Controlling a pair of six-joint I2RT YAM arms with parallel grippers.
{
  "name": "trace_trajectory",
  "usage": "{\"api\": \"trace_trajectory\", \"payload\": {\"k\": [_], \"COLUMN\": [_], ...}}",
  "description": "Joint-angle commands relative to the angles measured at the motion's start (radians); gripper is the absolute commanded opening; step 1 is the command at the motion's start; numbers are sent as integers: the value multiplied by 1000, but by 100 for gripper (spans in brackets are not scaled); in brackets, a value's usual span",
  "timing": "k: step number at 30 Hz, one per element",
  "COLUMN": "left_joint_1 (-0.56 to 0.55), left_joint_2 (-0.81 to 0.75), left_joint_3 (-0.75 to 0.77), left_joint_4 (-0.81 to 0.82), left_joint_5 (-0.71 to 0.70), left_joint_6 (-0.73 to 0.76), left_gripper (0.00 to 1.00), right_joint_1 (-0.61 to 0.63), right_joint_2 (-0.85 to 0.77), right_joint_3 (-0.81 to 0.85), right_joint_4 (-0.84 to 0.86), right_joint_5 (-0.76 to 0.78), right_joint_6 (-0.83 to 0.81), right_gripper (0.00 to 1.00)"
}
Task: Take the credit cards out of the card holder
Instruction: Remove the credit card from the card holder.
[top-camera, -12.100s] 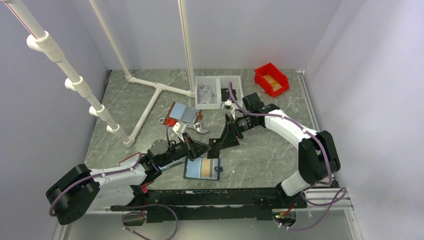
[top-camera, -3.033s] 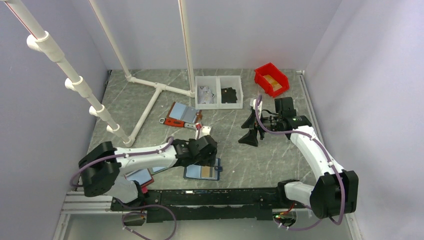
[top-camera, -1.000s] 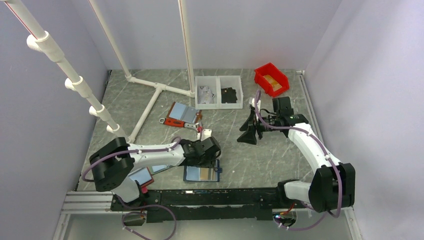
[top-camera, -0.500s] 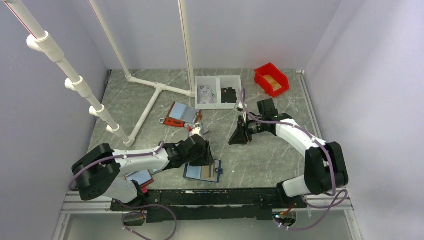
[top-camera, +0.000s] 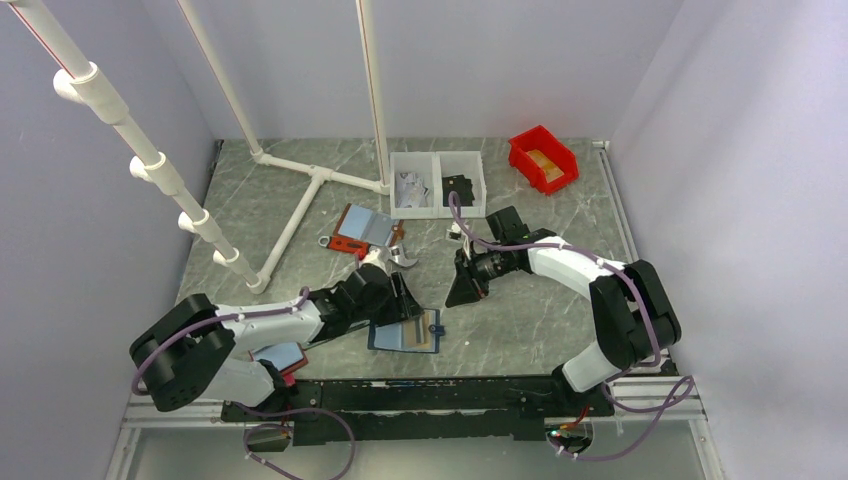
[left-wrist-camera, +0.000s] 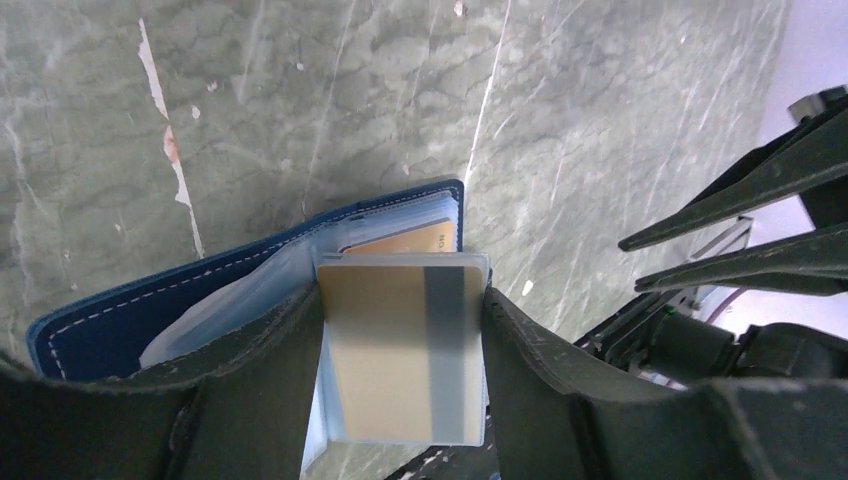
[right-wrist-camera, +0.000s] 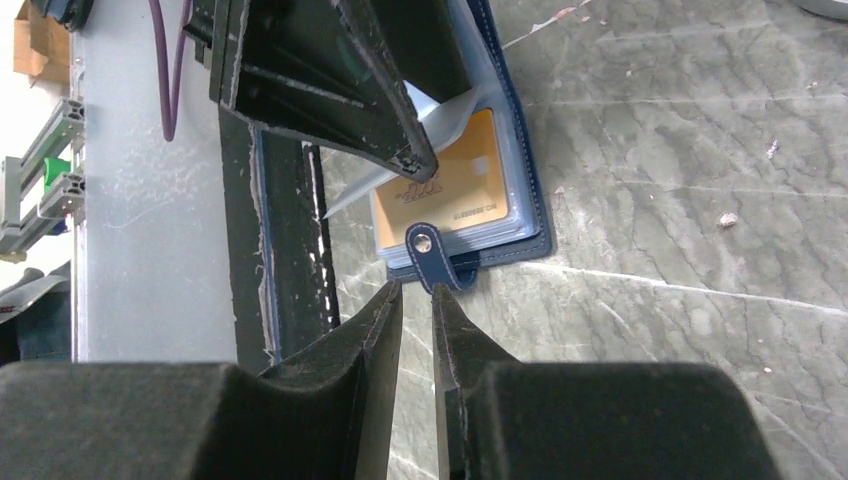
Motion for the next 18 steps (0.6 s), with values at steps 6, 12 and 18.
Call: {"api": "trace_trajectory", "payload": {"k": [6, 12, 18], "left_joint_1": [70, 87, 92], "left_joint_2": [25, 50, 42], "left_joint_3": [-41, -52, -66], "left_joint_4": [242, 287, 292], "left_joint_5": [100, 104, 93], "left_joint_6": [-65, -71, -63], "left_gripper": [56, 56, 56], "right_joint_1": [10, 27, 42], "right_joint_2": [6, 37, 58], "right_joint_3": [37, 45, 51], "right_joint_4": [-17, -18, -1], "right_joint_5": [-50, -59, -29], "right_joint_6": [-30, -10, 36], "right_gripper": [21, 23, 23]}}
